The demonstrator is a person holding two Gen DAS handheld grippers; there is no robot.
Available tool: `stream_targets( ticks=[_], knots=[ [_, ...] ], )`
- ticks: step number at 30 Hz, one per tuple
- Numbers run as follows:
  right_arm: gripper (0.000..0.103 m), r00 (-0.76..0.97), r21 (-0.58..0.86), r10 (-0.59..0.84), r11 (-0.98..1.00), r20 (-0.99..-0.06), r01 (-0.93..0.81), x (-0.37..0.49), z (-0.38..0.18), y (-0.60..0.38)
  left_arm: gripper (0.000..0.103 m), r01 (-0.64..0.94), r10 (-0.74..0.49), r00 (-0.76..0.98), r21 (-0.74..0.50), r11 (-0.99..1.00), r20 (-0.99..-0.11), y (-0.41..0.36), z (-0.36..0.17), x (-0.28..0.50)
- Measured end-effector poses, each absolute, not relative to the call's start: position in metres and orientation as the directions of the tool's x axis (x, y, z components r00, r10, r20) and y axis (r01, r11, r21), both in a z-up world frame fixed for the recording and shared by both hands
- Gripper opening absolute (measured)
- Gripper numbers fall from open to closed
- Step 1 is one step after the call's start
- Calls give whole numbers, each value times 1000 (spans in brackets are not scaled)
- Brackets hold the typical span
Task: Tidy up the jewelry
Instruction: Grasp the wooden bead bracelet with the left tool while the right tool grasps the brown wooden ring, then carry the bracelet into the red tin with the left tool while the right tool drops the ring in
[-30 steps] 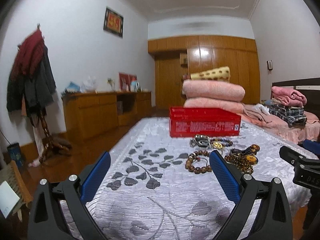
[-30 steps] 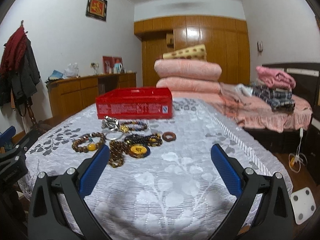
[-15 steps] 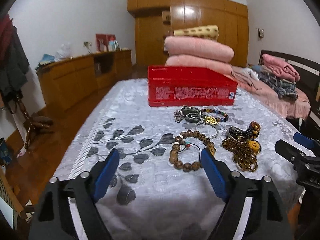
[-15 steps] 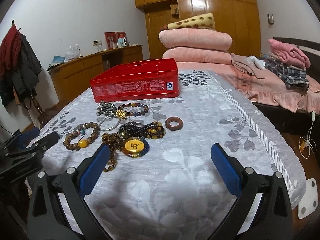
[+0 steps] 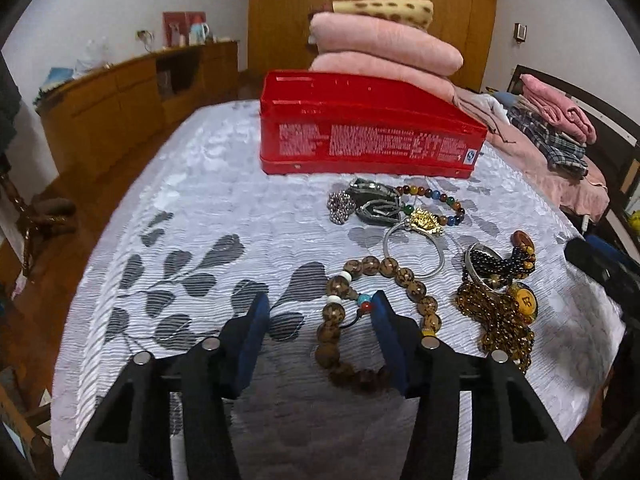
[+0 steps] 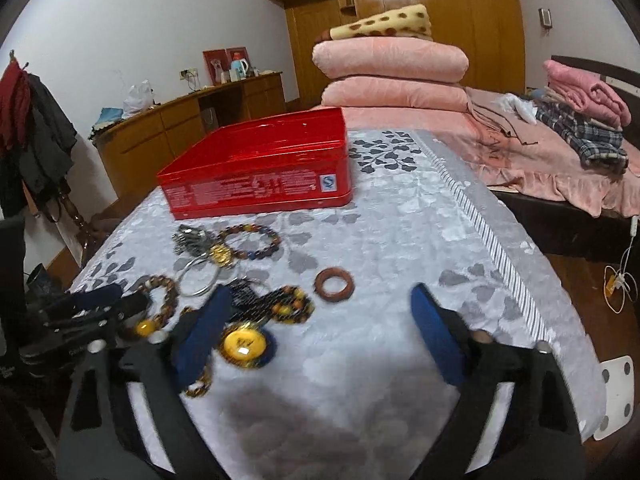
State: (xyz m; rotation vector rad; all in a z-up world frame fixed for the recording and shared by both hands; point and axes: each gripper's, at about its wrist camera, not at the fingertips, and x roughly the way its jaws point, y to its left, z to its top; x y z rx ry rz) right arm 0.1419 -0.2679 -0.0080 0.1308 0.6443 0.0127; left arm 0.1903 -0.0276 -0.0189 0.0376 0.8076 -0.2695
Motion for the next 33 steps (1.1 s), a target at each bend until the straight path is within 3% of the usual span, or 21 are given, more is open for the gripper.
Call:
stream_targets(
  ticks=[6, 12, 16, 23, 24, 30, 33],
  knots=[
    [58, 743, 139, 54, 989, -667, 53, 172, -14, -282, 48, 265, -225, 646, -62, 962, -730, -32, -19, 199],
    [49, 667, 102, 35, 993, -745, 63, 192, -33, -280, 47, 269, -232, 639, -69, 961, -733, -32, -19, 202],
    [48, 652, 71, 22, 996, -758, 49, 198, -37, -275, 47, 275, -231, 635, -64, 959, -737, -35, -19, 205],
    [32, 647, 32, 15, 999, -762, 15, 200, -37, -265, 50, 283, -227, 628, -53, 958, -744, -39, -19, 209],
    [24, 649, 32, 17, 999, -761, 10, 199, -37, -264, 45, 280, -225, 630, -53, 958, -743, -39, -19, 209],
    [24, 649, 56, 40, 998, -760, 5, 196, -36, -265, 15, 260, -230, 643, -74, 963, -731, -31, -19, 205],
    [24, 653, 83, 59, 996, -755, 7, 193, -33, -267, 12, 262, -275, 636, -133, 956, -721, -24, -17, 203]
  ],
)
